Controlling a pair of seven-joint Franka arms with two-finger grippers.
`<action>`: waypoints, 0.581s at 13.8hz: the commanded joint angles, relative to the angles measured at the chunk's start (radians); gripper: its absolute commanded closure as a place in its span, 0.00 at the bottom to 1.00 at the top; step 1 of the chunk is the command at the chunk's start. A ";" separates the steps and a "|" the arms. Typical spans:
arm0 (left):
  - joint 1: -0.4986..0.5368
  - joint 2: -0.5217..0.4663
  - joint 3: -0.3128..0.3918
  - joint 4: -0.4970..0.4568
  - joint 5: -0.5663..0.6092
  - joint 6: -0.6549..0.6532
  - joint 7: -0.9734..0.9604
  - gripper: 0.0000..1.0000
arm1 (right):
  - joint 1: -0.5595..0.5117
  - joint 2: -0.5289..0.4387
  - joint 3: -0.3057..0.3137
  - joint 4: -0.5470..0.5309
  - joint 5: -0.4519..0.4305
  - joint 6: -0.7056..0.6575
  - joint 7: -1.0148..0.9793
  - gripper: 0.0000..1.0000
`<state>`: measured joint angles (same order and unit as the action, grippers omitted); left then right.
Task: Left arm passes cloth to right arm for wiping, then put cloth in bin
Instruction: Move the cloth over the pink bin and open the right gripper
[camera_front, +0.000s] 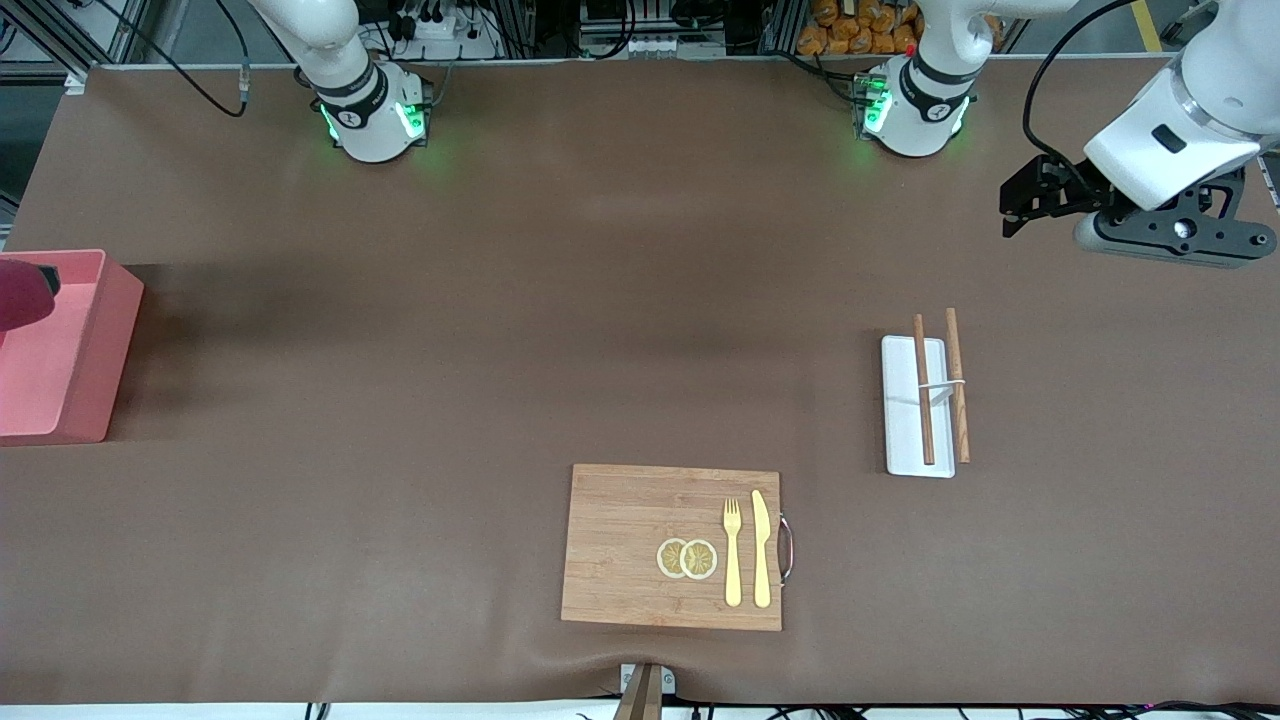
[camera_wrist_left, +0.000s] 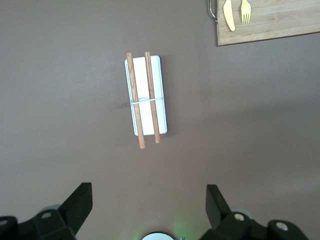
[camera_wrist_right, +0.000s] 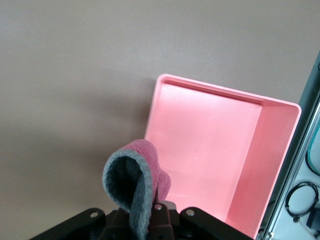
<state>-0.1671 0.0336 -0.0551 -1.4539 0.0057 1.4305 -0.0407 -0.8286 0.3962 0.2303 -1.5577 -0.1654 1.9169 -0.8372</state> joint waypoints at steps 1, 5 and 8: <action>0.004 -0.012 -0.005 0.003 0.010 -0.010 0.001 0.00 | -0.049 0.162 0.020 0.087 0.003 0.091 -0.117 1.00; 0.009 -0.009 0.001 0.001 -0.012 -0.010 0.001 0.00 | -0.118 0.321 0.020 0.085 0.015 0.215 -0.206 1.00; 0.011 -0.009 0.004 0.003 -0.012 -0.010 0.001 0.00 | -0.133 0.363 0.020 0.084 0.014 0.246 -0.238 0.98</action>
<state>-0.1621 0.0336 -0.0511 -1.4534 0.0045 1.4304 -0.0407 -0.9453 0.7331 0.2285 -1.5119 -0.1653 2.1768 -1.0426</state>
